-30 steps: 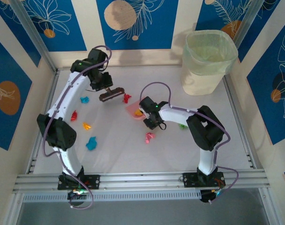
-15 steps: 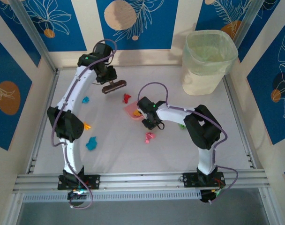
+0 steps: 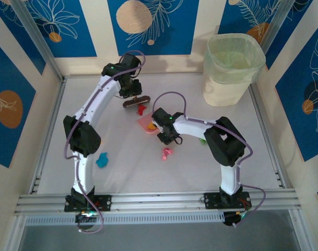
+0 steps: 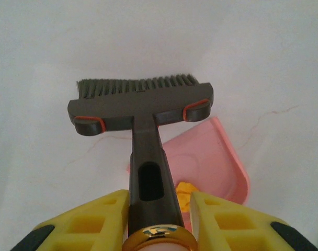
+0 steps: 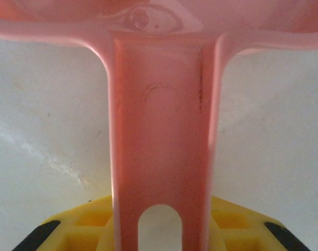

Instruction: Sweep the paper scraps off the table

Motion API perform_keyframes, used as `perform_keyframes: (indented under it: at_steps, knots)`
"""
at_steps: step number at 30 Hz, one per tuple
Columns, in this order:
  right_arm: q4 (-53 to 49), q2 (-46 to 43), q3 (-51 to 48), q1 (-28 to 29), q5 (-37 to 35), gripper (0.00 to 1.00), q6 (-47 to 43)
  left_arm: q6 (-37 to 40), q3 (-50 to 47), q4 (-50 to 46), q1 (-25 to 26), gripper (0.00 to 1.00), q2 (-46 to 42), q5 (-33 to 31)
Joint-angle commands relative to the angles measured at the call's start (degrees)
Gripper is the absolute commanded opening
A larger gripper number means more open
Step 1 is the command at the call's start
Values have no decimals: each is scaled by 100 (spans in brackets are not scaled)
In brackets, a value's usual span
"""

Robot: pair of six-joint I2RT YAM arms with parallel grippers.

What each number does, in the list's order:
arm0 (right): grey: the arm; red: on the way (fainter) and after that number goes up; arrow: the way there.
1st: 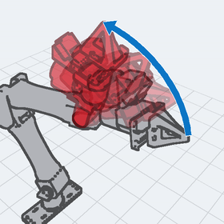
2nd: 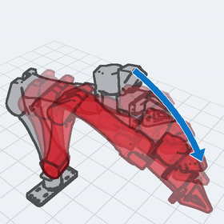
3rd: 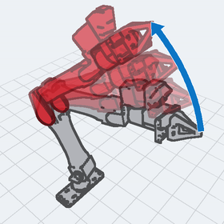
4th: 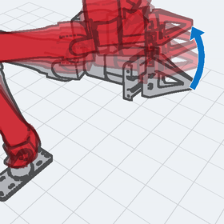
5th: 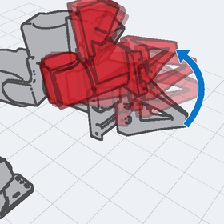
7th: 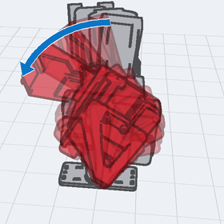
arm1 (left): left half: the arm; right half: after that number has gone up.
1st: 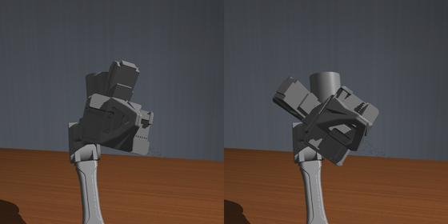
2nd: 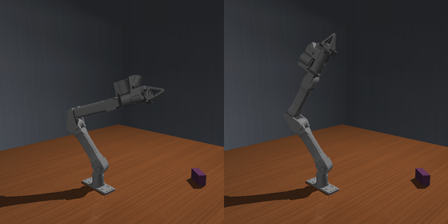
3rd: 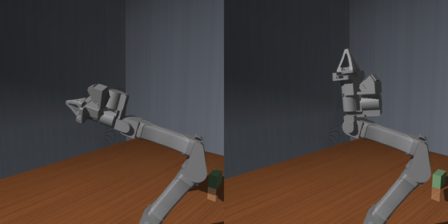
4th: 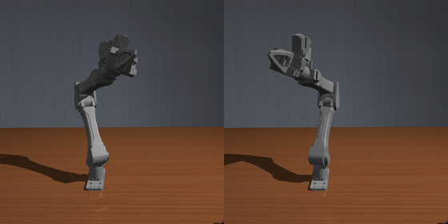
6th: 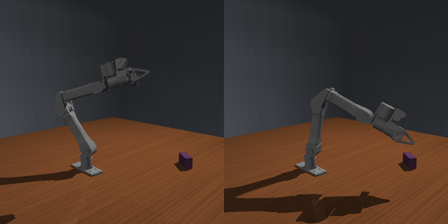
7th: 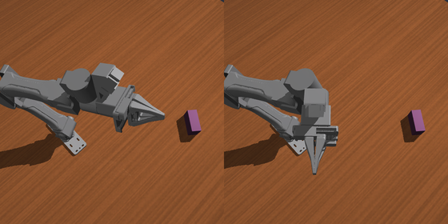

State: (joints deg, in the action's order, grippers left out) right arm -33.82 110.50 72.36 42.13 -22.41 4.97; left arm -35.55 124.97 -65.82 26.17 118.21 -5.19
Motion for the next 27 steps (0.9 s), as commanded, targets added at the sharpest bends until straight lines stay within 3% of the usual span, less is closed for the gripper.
perform_keyframes:
  at_steps: [1,17,27]
  knots:
    - [-36,158,53,-89,82,0,75,-159,-385,-253,147,0,-435,538]
    - [302,-42,-195,-302,63,0,218,-684,-1476,-40,436,0,-1426,1694]
    - [598,-354,-561,-241,-134,0,304,-646,-1350,-214,407,0,-1767,881]
